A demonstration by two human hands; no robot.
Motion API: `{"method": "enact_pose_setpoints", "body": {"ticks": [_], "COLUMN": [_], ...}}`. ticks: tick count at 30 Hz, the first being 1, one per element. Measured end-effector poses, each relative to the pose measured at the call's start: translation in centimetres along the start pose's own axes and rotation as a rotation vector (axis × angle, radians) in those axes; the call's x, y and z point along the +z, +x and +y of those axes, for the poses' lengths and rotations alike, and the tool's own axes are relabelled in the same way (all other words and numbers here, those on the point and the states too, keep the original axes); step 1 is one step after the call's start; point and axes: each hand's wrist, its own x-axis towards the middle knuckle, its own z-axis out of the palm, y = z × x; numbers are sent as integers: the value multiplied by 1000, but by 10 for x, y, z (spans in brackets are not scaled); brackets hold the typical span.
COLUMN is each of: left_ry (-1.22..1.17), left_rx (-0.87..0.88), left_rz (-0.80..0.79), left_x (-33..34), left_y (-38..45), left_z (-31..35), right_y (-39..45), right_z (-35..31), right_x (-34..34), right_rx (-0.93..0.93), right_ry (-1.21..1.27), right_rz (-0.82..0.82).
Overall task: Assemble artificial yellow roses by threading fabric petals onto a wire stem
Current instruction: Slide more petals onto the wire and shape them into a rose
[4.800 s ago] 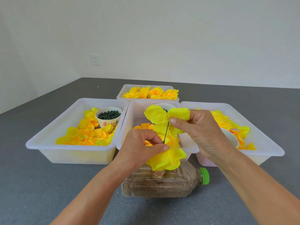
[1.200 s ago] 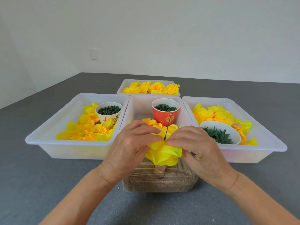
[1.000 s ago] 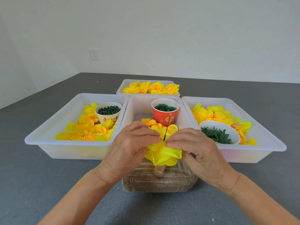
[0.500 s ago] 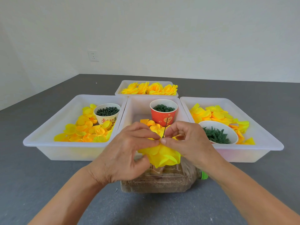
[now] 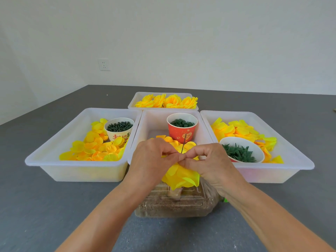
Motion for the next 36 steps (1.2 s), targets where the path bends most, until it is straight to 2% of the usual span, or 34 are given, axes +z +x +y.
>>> {"method": "enact_pose_setpoints", "body": {"ticks": [4, 16, 19, 21, 23, 25, 27, 29, 36], "left_ry": [-48, 6, 50, 64, 66, 69, 69, 69, 40], "left_rx": [-36, 42, 44, 45, 45, 46, 46, 40, 31], "left_rz": [-7, 2, -18, -24, -45, -77, -96, -92, -70], "left_x": [4, 7, 6, 5, 4, 2, 1, 0, 3], "left_y": [-3, -5, -4, -3, -1, 1, 2, 1, 1], "left_z": [-2, -4, -1, 1, 4, 7, 9, 9, 6], "right_y": [-3, -3, -2, 9, 33, 66, 98, 124, 175], "right_z": [1, 4, -1, -6, -3, 5, 19, 35, 74], "right_x": [-3, -4, -11, -27, -51, -78, -101, -117, -106], "right_rx": [50, 71, 61, 76, 52, 29, 78, 143, 452], "right_ry": [29, -53, -94, -15, 23, -145, -434, -636, -939], "right_rz": [-33, -12, -121, -193, -31, 219, 342, 343, 342]}}
